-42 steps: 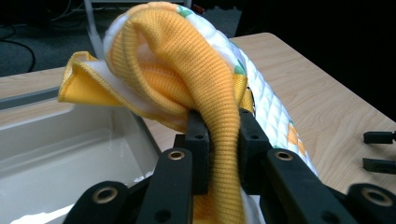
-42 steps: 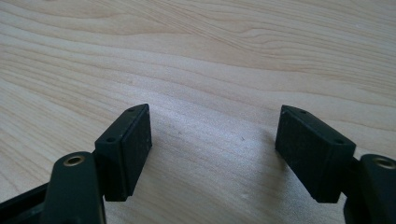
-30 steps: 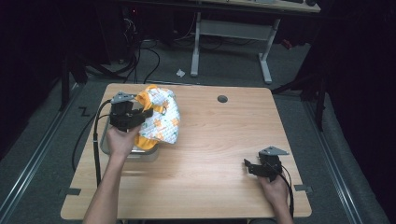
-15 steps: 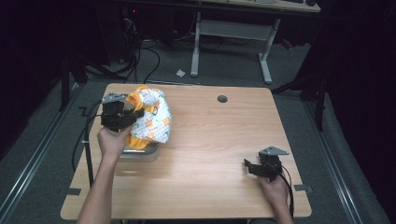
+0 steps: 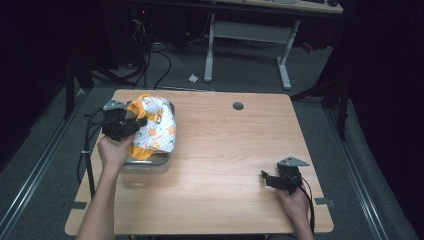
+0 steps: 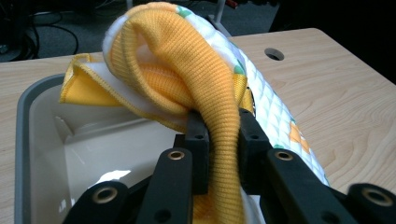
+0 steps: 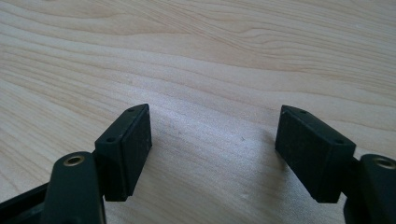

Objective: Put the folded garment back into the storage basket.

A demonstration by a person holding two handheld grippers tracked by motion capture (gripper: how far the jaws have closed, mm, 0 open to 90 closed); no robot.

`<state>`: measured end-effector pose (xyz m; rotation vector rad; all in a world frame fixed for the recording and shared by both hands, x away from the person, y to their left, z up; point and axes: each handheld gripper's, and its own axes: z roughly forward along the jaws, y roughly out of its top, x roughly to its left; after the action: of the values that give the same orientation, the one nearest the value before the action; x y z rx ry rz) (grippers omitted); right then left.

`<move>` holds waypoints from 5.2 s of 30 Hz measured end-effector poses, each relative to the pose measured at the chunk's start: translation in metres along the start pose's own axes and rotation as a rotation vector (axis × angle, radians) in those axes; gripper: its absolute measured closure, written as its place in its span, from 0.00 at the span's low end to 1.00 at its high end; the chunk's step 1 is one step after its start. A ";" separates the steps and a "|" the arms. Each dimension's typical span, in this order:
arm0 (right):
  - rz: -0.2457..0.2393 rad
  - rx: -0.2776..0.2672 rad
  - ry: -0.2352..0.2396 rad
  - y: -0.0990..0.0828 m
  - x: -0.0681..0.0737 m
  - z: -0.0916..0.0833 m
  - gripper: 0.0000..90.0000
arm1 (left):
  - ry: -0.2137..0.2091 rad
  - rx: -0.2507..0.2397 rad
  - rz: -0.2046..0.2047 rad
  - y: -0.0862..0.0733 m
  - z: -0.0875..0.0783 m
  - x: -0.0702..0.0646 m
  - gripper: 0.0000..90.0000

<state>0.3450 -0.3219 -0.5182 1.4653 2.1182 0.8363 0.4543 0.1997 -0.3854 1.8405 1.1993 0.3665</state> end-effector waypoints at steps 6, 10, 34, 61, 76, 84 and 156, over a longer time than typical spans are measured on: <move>0.000 0.000 0.000 0.000 0.000 0.000 0.30 | 0.037 0.025 0.026 -0.002 0.005 0.003 0.87; 0.000 0.000 0.000 0.000 0.000 0.000 0.30 | 0.048 0.051 0.027 -0.003 0.011 0.007 0.87; 0.000 0.000 0.000 0.000 0.000 0.000 0.30 | 0.114 0.166 0.023 -0.024 0.047 0.026 0.86; 0.001 0.001 -0.001 0.000 0.000 0.000 0.30 | 0.309 0.264 0.001 -0.027 0.068 0.026 0.48; 0.001 0.000 -0.001 0.000 0.000 0.000 0.30 | 0.242 0.114 0.047 -0.017 0.048 -0.005 0.42; 0.001 0.002 0.000 0.000 0.000 0.000 0.30 | 0.200 0.080 0.070 -0.016 0.044 -0.021 0.41; 0.000 0.001 0.000 0.000 0.000 0.000 0.30 | -0.060 -0.012 0.212 -0.036 0.039 -0.125 0.41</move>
<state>0.3446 -0.3218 -0.5182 1.4666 2.1187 0.8348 0.3971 0.0794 -0.4104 1.9601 0.9623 0.4322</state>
